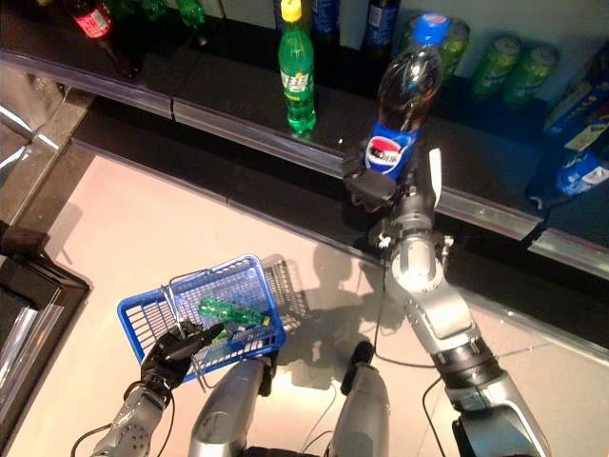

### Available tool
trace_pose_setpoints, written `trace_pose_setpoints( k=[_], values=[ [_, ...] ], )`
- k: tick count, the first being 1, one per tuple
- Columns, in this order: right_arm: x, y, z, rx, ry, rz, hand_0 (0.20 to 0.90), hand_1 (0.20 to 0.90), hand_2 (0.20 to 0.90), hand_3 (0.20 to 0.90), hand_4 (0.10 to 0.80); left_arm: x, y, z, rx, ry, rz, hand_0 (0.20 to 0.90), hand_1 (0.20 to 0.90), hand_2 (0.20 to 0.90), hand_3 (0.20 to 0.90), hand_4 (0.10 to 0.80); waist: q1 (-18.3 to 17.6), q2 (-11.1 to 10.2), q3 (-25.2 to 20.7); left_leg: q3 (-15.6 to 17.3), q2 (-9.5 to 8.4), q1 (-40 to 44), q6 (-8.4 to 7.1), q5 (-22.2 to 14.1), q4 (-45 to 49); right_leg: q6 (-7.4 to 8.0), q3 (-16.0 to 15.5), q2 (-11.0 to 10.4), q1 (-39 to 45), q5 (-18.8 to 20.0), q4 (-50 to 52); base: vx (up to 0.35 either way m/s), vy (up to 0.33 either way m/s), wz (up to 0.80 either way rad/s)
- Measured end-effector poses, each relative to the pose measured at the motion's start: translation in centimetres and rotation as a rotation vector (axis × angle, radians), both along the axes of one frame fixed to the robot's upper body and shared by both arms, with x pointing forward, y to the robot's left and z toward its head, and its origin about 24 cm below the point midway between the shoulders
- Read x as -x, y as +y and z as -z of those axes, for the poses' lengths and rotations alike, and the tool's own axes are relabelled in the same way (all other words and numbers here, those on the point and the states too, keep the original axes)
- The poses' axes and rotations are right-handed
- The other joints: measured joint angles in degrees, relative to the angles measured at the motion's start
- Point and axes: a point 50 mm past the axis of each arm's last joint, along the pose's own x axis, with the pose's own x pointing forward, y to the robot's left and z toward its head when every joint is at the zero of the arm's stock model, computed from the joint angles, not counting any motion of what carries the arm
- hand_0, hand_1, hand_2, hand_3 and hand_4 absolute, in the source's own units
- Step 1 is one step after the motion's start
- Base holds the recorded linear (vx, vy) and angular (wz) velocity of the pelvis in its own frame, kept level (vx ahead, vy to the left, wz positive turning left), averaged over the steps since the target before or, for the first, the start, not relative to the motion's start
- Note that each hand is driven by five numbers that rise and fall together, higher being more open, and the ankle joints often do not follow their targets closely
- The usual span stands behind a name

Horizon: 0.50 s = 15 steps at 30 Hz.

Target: Pick up the drink and place into the basket.

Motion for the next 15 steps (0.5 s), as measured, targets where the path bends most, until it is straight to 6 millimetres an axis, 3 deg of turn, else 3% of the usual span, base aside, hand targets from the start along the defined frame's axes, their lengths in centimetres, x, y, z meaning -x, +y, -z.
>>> trace_pose_setpoints(
  k=[8,15],
  values=[
    [0.7,4.0,2.3,-0.018,0.094,-0.167,0.3,0.3,0.3,0.2,0.1,-1.0,-1.7,-2.5,0.076,-0.1,0.074,0.3,0.3,0.3,0.2,0.1,1.7,-0.3,-0.1,-0.4,0.62,2.9,-0.33,0.1,-2.0,0.57,-1.6,0.7,4.0,-0.5,-1.6,0.008,-0.01,0.13],
    [1.7,7.2,4.4,-0.021,0.185,-0.29,0.3,0.3,0.3,0.2,0.1,-2.0,-3.4,-5.8,0.13,-0.23,0.17,0.3,0.3,0.3,0.2,0.1,4.0,-0.3,-0.1,-2.9,0.1,2.9,-0.46,0.2,-2.2,1.17,-3.0,0.5,6.1,-1.1,-2.4,-0.018,0.0,0.19]
  ],
)
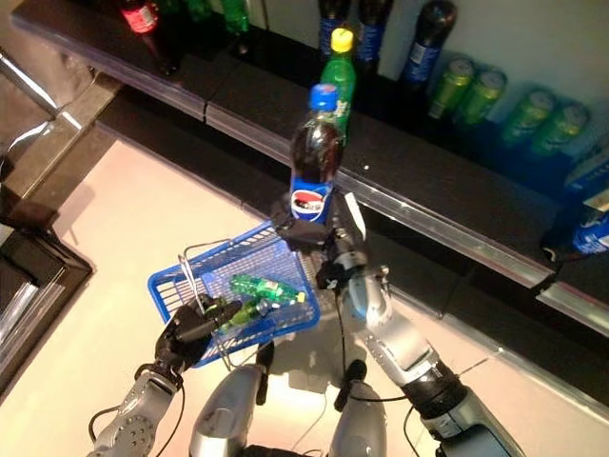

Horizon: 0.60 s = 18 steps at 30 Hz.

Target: Pick up the drink and place into the basket.

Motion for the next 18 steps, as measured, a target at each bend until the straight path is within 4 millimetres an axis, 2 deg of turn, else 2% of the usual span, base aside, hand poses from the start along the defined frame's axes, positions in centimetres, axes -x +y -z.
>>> trace_pose_setpoints(
  k=[5,11,18],
  values=[
    [0.6,1.5,1.1,-0.022,0.053,-0.029,0.3,0.3,0.3,0.2,0.1,0.0,-0.6,-1.4,-0.024,-0.05,0.109,0.3,0.3,0.3,0.2,0.1,1.9,0.0,0.0,-1.0,-0.36,-0.2,-0.05,0.0,-0.2,0.33,-0.6,-0.1,0.4,-0.5,-0.1,-0.036,-0.02,0.11],
    [0.4,1.7,2.8,-0.009,0.118,0.032,0.3,0.3,0.3,0.2,0.1,-0.1,-0.6,-2.3,-0.018,-0.072,0.179,0.3,0.3,0.3,0.2,0.1,3.6,0.0,0.0,-3.6,-0.52,-0.6,-0.66,0.4,-0.5,0.07,-3.0,-0.3,1.4,-1.7,0.1,0.012,-0.019,0.2],
    [0.7,2.3,4.8,-0.002,0.193,0.061,0.3,0.3,0.3,0.2,0.1,-0.2,-0.4,-3.1,0.002,-0.089,0.227,0.3,0.3,0.3,0.2,0.1,5.5,0.0,0.0,-5.0,-0.97,-1.0,-0.71,0.5,-0.8,0.25,-3.4,-0.3,1.7,-2.2,-0.1,0.005,-0.008,0.1]
  ],
)
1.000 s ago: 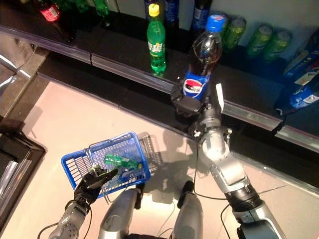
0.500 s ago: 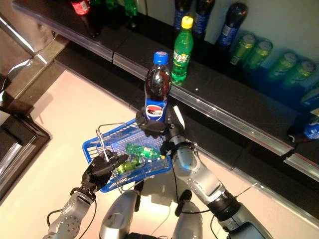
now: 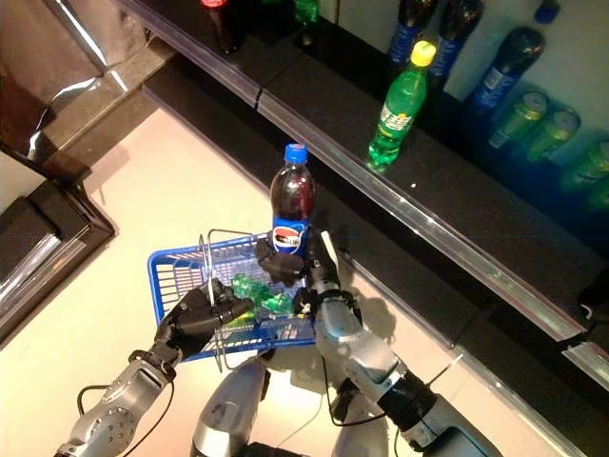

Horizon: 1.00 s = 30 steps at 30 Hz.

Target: Pick up the drink and place into the basket.

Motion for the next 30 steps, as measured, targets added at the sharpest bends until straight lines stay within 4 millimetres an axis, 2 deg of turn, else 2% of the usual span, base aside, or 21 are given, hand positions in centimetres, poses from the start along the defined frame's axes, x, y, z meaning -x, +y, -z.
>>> trace_pose_setpoints(
  k=[7,11,18,26,30],
  values=[
    [0.3,0.9,3.4,0.054,0.124,0.018,0.3,0.3,0.3,0.2,0.1,0.0,-1.1,-1.4,0.065,-0.067,0.097,0.3,0.3,0.3,0.2,0.1,2.1,-0.1,0.0,-1.7,-0.68,0.0,0.0,0.0,0.0,0.61,-0.9,-0.4,1.0,-0.8,-0.2,0.026,-0.019,0.16],
    [0.6,1.0,4.1,0.056,0.148,0.027,0.3,0.3,0.3,0.2,0.1,-0.2,-1.6,-2.1,0.082,-0.107,0.156,0.3,0.3,0.3,0.2,0.1,2.9,-0.1,0.0,-2.0,-0.72,0.0,0.0,0.0,0.0,0.6,-1.3,-0.4,1.4,-0.8,-0.3,0.012,-0.007,0.05],
    [0.4,0.8,4.4,0.114,0.119,0.075,0.3,0.3,0.3,0.2,0.1,-0.1,-1.8,-2.2,0.092,-0.123,0.188,0.3,0.3,0.3,0.2,0.1,3.0,-0.2,0.0,-2.8,-0.88,0.0,-0.09,0.1,0.1,0.67,-1.9,-0.4,1.9,-1.0,-0.3,0.025,-0.007,0.06],
    [0.2,0.6,8.5,0.124,0.28,0.202,0.3,0.3,0.3,0.2,0.1,-0.3,-2.2,-2.4,0.095,-0.116,0.227,0.3,0.3,0.3,0.2,0.1,4.3,-0.2,0.0,-3.7,-1.33,0.0,-0.14,0.1,0.1,0.81,-3.0,-0.9,2.5,-1.5,0.0,0.012,-0.004,0.05],
    [0.7,0.9,9.6,0.069,0.347,0.211,0.3,0.3,0.3,0.2,0.1,-0.2,-2.3,-2.3,0.09,-0.111,0.254,0.3,0.3,0.3,0.2,0.1,4.8,-0.2,0.0,-4.3,-1.53,0.0,-0.13,0.1,0.2,0.93,-3.2,-1.0,2.8,-1.6,0.0,0.022,-0.012,0.06]
  ],
)
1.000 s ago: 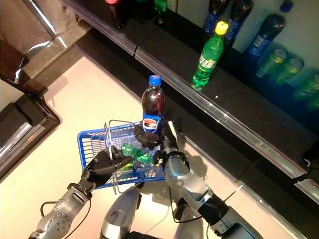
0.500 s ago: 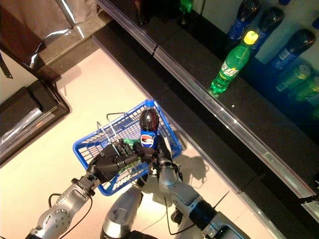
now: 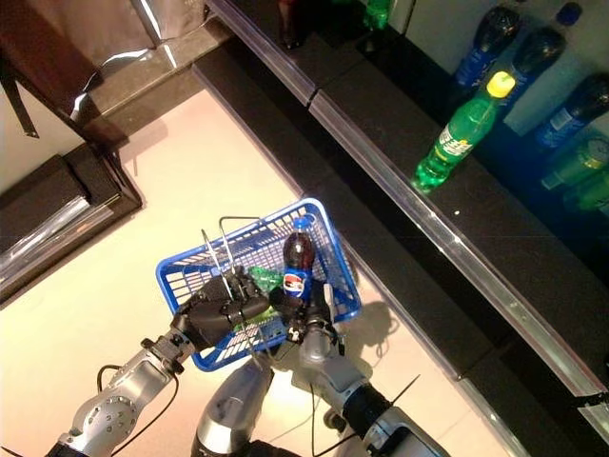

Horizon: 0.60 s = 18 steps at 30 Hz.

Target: Pick up the drink and place into the basket.

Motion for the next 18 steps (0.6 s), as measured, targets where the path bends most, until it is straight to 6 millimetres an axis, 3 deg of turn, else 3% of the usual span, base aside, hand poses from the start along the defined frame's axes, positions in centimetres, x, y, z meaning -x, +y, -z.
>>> trace_pose_setpoints(
  k=[7,18],
  values=[
    [0.3,0.6,1.0,-0.118,0.058,0.003,0.3,0.3,0.3,0.2,0.1,0.1,-0.1,0.0,-0.004,-0.001,0.036,0.3,0.3,0.3,0.2,0.1,1.2,0.0,0.0,-0.5,-0.17,0.0,-0.04,0.0,0.1,-0.04,-1.1,-0.2,0.5,-0.3,0.1,0.0,-0.006,0.03],
    [0.6,0.7,2.9,-0.576,0.236,0.095,0.3,0.3,0.3,0.2,0.1,0.4,0.4,-0.1,-0.054,-0.027,0.147,0.3,0.3,0.3,0.2,0.1,3.0,0.0,0.0,-1.8,-0.87,0.0,-0.02,0.1,0.2,0.25,-2.4,-0.8,1.3,-0.8,0.3,0.006,-0.004,0.06]
  ],
)
